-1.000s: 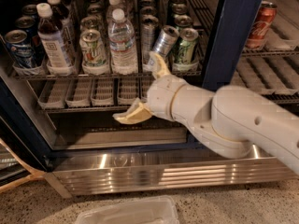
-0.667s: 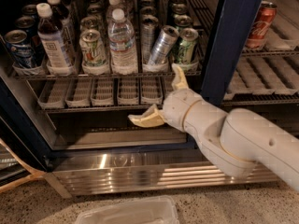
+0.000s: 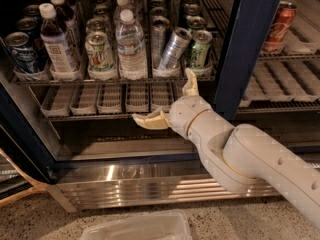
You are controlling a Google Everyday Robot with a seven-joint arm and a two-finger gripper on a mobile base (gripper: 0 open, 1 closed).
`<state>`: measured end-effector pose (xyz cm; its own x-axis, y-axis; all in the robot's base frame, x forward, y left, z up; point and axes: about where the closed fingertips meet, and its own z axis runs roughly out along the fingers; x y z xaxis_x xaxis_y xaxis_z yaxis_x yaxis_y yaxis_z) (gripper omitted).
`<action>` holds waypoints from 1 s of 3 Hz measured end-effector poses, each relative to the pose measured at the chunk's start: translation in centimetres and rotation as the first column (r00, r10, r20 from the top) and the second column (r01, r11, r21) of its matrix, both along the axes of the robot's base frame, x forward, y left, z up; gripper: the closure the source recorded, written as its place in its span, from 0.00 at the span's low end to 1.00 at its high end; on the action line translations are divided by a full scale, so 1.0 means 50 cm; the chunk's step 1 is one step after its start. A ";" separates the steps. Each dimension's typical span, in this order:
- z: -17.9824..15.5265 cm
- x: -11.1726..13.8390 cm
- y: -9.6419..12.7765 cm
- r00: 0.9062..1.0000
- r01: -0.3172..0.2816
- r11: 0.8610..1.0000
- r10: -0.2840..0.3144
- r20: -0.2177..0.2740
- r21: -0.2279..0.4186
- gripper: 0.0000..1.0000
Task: Pick water bottle from top shelf of fridge
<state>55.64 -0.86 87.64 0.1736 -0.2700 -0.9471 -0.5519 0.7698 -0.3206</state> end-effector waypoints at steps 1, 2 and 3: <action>0.001 0.000 0.001 1.000 -0.002 1.000 0.002 0.000 0.003 0.00; 0.014 0.001 0.009 0.998 -0.058 0.995 0.057 0.018 0.078 0.00; 0.041 -0.009 0.038 0.988 -0.156 0.981 0.152 0.038 0.119 0.00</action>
Offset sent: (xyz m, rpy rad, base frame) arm 0.0010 0.0068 0.0173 0.2071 -0.0415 0.1483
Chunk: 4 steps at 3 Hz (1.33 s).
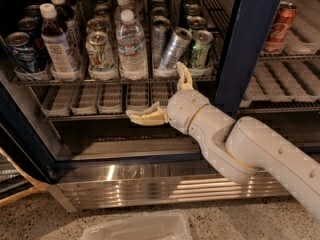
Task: Pick water bottle from top shelf of fridge
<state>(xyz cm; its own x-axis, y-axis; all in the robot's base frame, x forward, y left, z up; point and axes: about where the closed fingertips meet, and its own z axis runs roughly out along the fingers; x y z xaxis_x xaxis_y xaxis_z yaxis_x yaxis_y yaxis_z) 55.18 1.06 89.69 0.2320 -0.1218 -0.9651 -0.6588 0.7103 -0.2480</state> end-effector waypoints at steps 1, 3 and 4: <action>0.044 -0.044 0.041 0.996 -0.069 0.996 0.073 0.057 -0.063 0.00; 0.096 -0.051 0.132 0.984 -0.049 0.976 0.083 0.156 -0.210 0.00; 0.094 0.019 0.153 0.989 -0.008 0.979 0.039 0.146 -0.206 0.00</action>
Offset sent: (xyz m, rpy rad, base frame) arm -0.0538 0.0679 0.0533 -0.3256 -0.2032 0.0834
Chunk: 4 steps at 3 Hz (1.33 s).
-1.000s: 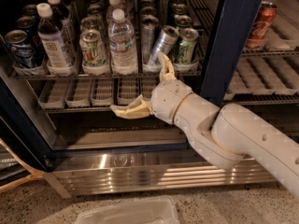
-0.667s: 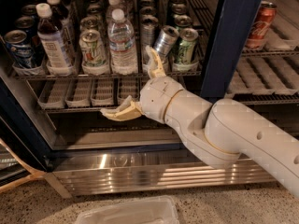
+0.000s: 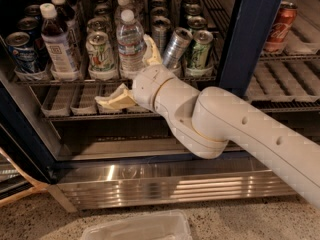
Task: Pick water bottle from top shelf of fridge
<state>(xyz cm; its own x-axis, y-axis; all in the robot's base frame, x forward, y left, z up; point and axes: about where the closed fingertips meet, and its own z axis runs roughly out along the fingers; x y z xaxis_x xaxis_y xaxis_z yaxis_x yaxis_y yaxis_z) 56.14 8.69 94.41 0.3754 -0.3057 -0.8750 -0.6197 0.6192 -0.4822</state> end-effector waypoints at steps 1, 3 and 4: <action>0.001 0.002 0.018 1.000 -0.009 1.000 0.009 -0.001 -0.001 0.00; 0.001 0.002 0.018 1.000 -0.009 1.000 0.009 -0.001 -0.001 0.13; 0.001 0.002 0.018 1.000 -0.009 1.000 0.009 -0.001 -0.001 0.12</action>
Offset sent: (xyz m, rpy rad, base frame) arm 0.0008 0.0091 0.0005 -0.0007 0.0013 0.0087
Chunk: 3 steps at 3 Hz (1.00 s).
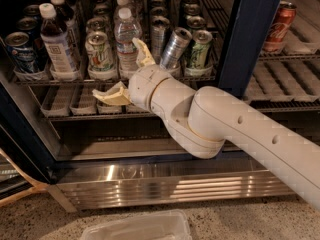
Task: Pick water bottle from top shelf of fridge
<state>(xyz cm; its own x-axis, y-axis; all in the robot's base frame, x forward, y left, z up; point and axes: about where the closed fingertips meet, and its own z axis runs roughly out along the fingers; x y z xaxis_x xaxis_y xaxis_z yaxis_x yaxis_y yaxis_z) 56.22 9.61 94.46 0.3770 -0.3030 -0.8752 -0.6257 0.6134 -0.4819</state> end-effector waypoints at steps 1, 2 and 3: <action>0.019 -0.009 -0.009 0.999 0.032 0.999 -0.032 0.036 0.016 0.10; 0.048 -0.023 -0.030 0.990 0.101 0.993 -0.106 0.091 0.058 0.14; 0.058 -0.027 -0.032 0.977 0.160 0.981 -0.173 0.125 0.109 0.16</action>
Offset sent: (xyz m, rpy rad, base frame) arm -0.0209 -0.0306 0.0427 0.1061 -0.1640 -0.2006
